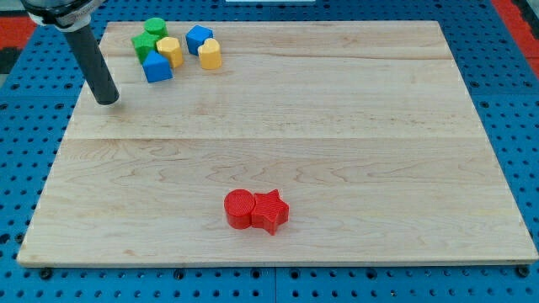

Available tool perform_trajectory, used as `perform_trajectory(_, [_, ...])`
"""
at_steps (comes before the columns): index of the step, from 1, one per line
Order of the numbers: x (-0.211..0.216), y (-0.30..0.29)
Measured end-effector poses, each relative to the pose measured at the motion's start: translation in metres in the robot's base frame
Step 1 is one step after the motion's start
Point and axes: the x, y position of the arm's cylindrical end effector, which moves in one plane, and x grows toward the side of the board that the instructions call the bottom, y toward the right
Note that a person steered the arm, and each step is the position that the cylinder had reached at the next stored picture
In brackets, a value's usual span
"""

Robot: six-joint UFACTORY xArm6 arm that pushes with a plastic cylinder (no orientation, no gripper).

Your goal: Nudge the green star up

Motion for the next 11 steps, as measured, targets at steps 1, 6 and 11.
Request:
perform_trajectory(1, [-0.003,-0.033])
perform_trajectory(6, [-0.073,-0.033])
perform_trajectory(11, [-0.077,0.018])
